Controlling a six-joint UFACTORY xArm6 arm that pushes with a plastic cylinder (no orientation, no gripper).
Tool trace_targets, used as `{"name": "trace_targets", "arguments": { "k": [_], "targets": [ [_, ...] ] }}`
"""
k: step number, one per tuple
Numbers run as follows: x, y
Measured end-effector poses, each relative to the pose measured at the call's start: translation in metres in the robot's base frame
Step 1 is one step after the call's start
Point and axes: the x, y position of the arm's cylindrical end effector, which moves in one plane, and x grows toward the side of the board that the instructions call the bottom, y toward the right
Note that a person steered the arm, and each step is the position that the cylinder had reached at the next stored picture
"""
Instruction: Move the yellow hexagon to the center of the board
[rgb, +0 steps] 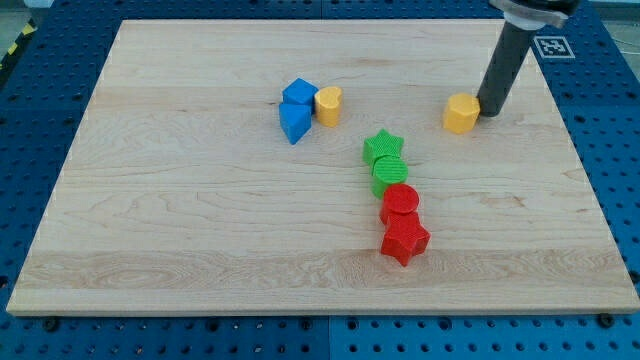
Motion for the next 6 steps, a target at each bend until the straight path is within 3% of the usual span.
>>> {"name": "trace_targets", "arguments": {
  "k": [3, 5, 6],
  "targets": [
    [0.009, -0.119],
    [0.009, -0.166],
    [0.009, -0.149]
  ]
}}
